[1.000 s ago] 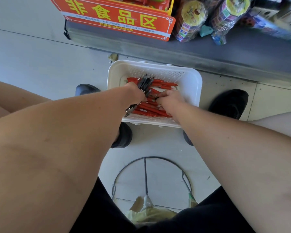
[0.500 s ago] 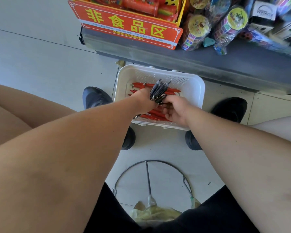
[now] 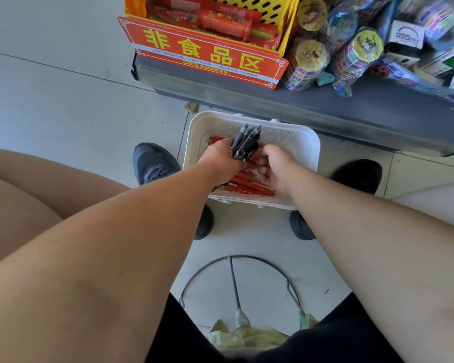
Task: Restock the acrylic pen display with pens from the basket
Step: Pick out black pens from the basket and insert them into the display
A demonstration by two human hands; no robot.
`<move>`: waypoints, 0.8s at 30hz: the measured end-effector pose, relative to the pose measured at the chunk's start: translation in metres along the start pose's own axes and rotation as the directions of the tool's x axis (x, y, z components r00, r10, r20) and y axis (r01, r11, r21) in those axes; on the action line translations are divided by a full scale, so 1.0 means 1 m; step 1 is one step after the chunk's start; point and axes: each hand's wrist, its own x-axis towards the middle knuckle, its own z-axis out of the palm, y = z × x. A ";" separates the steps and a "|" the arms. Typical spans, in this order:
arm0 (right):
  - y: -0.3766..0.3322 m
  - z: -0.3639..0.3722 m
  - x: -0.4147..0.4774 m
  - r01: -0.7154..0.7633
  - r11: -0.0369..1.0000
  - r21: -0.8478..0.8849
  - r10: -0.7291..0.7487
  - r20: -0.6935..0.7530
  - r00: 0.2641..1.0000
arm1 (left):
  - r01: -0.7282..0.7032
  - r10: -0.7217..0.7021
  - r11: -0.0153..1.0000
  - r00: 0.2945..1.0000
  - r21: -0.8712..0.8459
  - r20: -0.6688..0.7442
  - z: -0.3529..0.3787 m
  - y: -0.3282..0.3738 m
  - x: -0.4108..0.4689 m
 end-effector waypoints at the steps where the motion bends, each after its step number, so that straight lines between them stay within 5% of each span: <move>1: 0.001 -0.004 0.001 -0.005 0.999 -0.031 0.004 -0.033 0.999 | 0.009 -0.009 1.000 1.000 -0.029 0.023 -0.002 0.000 -0.001; 8: -0.003 -0.011 -0.023 0.116 0.988 -0.099 -0.111 0.058 0.992 | 0.080 -0.070 0.976 0.996 -0.204 0.053 -0.018 0.004 -0.014; 15: -0.020 -0.013 -0.063 0.294 0.952 0.082 -0.305 0.217 0.927 | -0.012 0.006 0.922 1.000 -0.387 -0.018 -0.029 0.027 -0.040; 24: -0.054 -0.016 -0.129 0.554 0.808 0.201 -0.586 0.180 0.790 | -0.293 0.215 0.833 0.953 -0.470 -0.213 -0.064 0.081 -0.086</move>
